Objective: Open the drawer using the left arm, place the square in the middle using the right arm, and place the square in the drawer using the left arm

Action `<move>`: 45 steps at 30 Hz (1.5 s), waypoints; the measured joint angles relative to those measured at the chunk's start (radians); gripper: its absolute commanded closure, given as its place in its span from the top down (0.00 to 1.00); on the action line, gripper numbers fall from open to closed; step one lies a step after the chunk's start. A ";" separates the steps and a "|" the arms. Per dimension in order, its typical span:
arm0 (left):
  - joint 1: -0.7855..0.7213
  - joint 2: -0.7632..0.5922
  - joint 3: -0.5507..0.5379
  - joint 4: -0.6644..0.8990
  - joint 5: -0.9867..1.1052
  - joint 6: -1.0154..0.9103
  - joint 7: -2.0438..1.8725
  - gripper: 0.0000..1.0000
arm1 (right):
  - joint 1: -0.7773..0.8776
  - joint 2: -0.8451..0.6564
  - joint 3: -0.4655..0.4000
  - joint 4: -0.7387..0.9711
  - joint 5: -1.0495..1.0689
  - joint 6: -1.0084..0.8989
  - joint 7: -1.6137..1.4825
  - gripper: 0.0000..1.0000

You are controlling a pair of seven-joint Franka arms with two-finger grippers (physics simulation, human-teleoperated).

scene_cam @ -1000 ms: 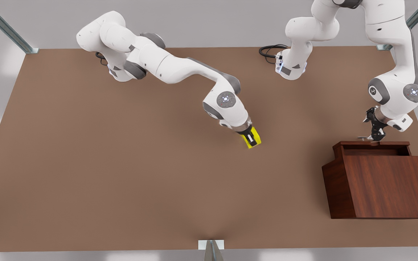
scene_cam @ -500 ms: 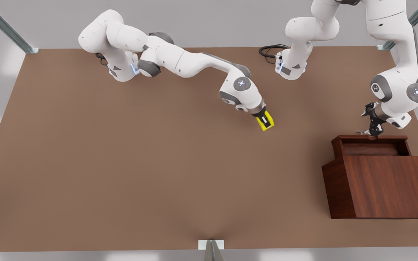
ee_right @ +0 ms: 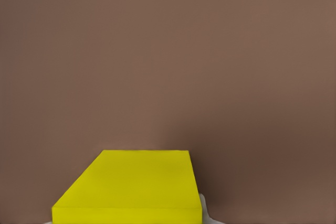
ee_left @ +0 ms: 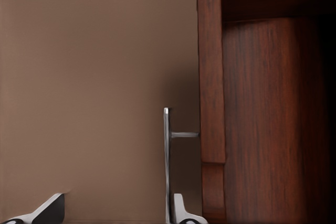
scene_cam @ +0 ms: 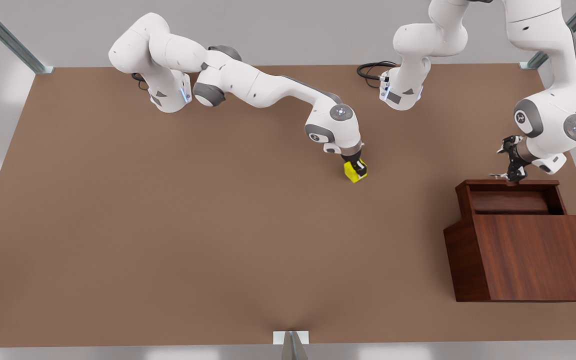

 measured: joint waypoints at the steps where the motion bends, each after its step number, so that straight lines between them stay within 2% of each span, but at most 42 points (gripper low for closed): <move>1: 0.000 -0.008 0.000 0.004 0.003 -0.021 -0.004 1.00 | 0.000 0.002 0.000 0.000 0.000 0.001 0.000 0.67; 2: 0.001 -0.009 -0.001 0.035 0.005 -0.060 -0.006 1.00 | 0.000 0.004 -0.001 -0.002 0.000 0.004 -0.002 0.73; 4: 0.020 -0.009 -0.023 0.110 0.008 -0.143 -0.028 1.00 | 0.000 0.006 -0.002 -0.004 0.001 0.009 -0.001 1.00; 6: 0.111 -0.007 -0.127 0.244 0.007 -0.301 -0.055 1.00 | 0.000 0.006 0.000 -0.006 0.001 0.008 -0.002 1.00; 8: 0.293 0.027 -0.349 0.502 0.005 -0.565 -0.032 1.00 | 0.000 0.005 0.000 -0.006 0.001 0.010 -0.002 1.00; 9: 0.335 0.086 -0.457 0.650 0.006 -0.687 -0.003 1.00 | 0.000 0.005 0.000 -0.006 0.001 0.011 -0.002 1.00; 10: 0.237 0.154 -0.527 0.775 0.006 -0.776 0.073 1.00 | 0.000 0.005 0.001 -0.004 0.002 0.018 -0.002 1.00; 11: 0.002 0.179 -0.568 0.815 0.005 -0.798 0.156 1.00 | 0.000 0.002 0.004 0.001 0.004 0.024 -0.002 1.00; 12: -0.090 0.180 -0.582 0.818 0.003 -0.797 0.234 1.00 | 0.000 0.000 0.005 0.006 0.005 0.029 0.000 1.00; 13: 0.000 0.187 -0.590 0.818 -0.002 -0.793 0.311 1.00 | 0.000 -0.003 0.006 0.015 0.008 0.032 0.001 1.00; 15: -0.024 0.189 -0.591 0.836 -0.030 -0.788 0.441 1.00 | -0.029 -0.037 0.023 0.023 0.042 0.031 0.002 1.00; 16: -0.015 0.194 -0.592 0.835 -0.043 -0.788 0.454 1.00 | -0.070 -0.100 0.024 -0.009 0.060 0.011 -0.003 1.00; 19: -0.012 0.208 -0.610 0.834 -0.065 -0.788 0.587 1.00 | -0.324 -0.449 0.111 -0.391 0.112 -0.041 -0.125 1.00; 22: -0.014 0.201 -0.625 0.831 -0.075 -0.787 0.861 1.00 | -0.606 -0.793 0.139 -0.853 0.221 -0.041 -0.590 1.00; 23: -0.016 0.207 -0.627 0.827 -0.078 -0.785 0.893 1.00 | -0.685 -0.888 0.133 -0.968 0.281 -0.044 -0.773 1.00; 24: -0.010 0.209 -0.643 0.824 -0.096 -0.768 0.895 1.00 | -0.750 -0.964 0.105 -1.026 0.321 -0.127 -0.986 1.00; 25: -0.040 0.228 -0.690 0.826 -0.114 -0.734 0.892 1.00 | -0.797 -1.026 0.040 -1.040 0.355 -0.245 -1.219 1.00; 27: -0.197 0.277 -0.695 0.833 -0.139 -0.599 0.879 1.00 | -0.861 -1.125 -0.089 -1.047 0.363 -0.423 -1.635 1.00; 29: -0.298 0.311 -0.701 0.823 -0.154 -0.476 0.894 1.00 | -0.880 -1.131 -0.238 -0.986 0.359 -0.565 -2.030 1.00; 30: -0.295 0.307 -0.740 0.762 -0.161 -0.365 0.971 1.00 | -0.923 -1.119 -0.258 -0.949 0.355 -0.632 -2.209 1.00; 32: -0.299 0.269 -0.749 0.573 -0.171 -0.203 1.373 1.00 | -0.957 -1.045 -0.249 -0.812 0.277 -0.717 -2.299 1.00; 34: -0.333 0.233 -0.750 0.435 -0.175 -0.169 1.383 1.00 | -0.940 -0.976 -0.248 -0.711 0.274 -0.711 -2.311 1.00; 36: -0.353 0.231 -0.750 0.329 -0.177 -0.058 1.388 1.00 | -0.940 -0.981 -0.247 -0.706 0.268 -0.698 -2.313 1.00; 43: -0.311 0.203 -0.741 0.215 -0.166 -0.019 1.398 1.00 | -0.931 -0.987 -0.246 -0.713 0.270 -0.682 -2.254 1.00; 45: -0.314 0.204 -0.740 0.138 -0.158 0.094 1.397 1.00 | -0.921 -0.991 -0.245 -0.713 0.268 -0.682 -2.250 1.00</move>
